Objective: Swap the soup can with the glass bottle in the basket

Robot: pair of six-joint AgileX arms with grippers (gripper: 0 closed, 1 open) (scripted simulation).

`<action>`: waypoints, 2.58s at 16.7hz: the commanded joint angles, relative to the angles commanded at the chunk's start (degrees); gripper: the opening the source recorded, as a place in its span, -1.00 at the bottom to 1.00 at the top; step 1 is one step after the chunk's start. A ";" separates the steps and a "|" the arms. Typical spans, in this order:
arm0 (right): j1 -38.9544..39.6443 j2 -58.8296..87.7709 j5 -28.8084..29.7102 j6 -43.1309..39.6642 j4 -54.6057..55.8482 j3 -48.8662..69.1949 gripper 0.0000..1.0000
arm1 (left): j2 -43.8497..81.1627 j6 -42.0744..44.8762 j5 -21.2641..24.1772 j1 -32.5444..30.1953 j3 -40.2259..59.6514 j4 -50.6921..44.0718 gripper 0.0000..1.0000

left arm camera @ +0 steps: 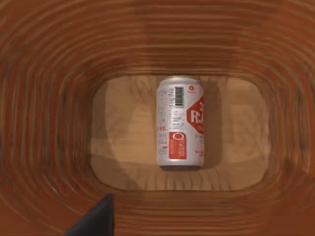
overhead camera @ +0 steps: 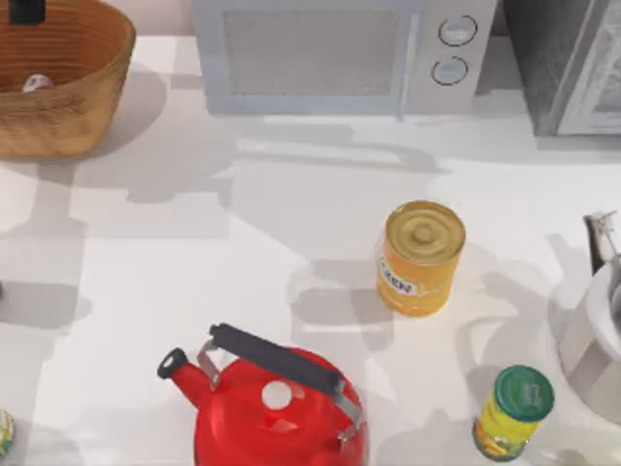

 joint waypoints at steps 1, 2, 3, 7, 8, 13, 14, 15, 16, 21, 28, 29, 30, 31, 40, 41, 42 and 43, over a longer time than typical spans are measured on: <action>0.00 0.00 0.00 0.00 0.00 0.00 1.00 | 4.91 0.26 0.23 0.17 4.60 -2.29 1.00; 0.00 0.00 0.00 0.00 0.00 0.00 1.00 | 9.49 0.52 0.44 0.33 8.89 -4.43 1.00; 0.00 0.00 0.00 0.00 0.00 0.00 1.00 | 13.69 0.77 0.63 0.48 12.85 -6.41 1.00; 0.00 0.00 0.00 0.00 0.00 0.00 1.00 | 25.96 1.55 1.20 0.91 24.53 -12.23 1.00; 0.00 0.00 0.00 0.00 0.00 0.00 1.00 | 27.68 1.67 1.28 0.97 26.20 -13.06 1.00; 0.00 0.00 0.00 0.00 0.00 0.00 1.00 | 29.43 1.80 1.37 1.03 27.92 -13.91 1.00; 0.00 0.00 0.00 0.00 0.00 0.00 1.00 | 29.43 1.80 1.37 1.03 27.92 -13.91 1.00; 0.00 0.00 0.00 0.00 0.00 0.00 1.00 | 29.40 1.79 1.35 0.63 27.86 -13.80 1.00; 0.00 0.00 0.00 0.00 0.00 0.00 1.00 | 29.58 1.74 1.34 0.66 27.85 -13.62 1.00; 0.00 0.00 0.00 0.00 0.00 0.00 1.00 | 34.56 1.36 1.31 0.57 27.41 -8.24 1.00; 0.00 0.00 0.00 0.00 0.00 0.00 1.00 | 35.95 1.30 1.31 0.48 27.25 -6.69 0.70; 0.00 0.00 0.00 0.00 0.00 0.00 1.00 | 35.95 1.30 1.31 0.48 27.25 -6.69 0.55; 0.00 0.00 0.00 0.00 0.00 0.00 1.00 | 35.95 1.30 1.31 0.48 27.25 -6.69 0.40; 0.00 0.00 0.00 0.00 0.00 0.00 1.00 | 35.95 1.30 1.31 0.48 27.25 -6.69 0.25; 0.00 0.00 0.00 0.00 0.00 0.00 1.00 | 35.95 1.30 1.31 0.48 27.25 -6.69 -1.00; 0.00 0.00 0.00 0.00 0.00 0.00 1.00 | 35.95 1.30 1.31 0.48 27.25 -6.69 -1.00; 0.00 0.00 0.00 0.00 0.00 0.00 1.00 | 35.95 1.30 1.31 0.48 27.25 -6.69 -1.00; 0.00 0.00 0.00 0.00 0.00 0.00 1.00 | 35.95 1.30 1.31 0.48 27.25 -6.69 -1.00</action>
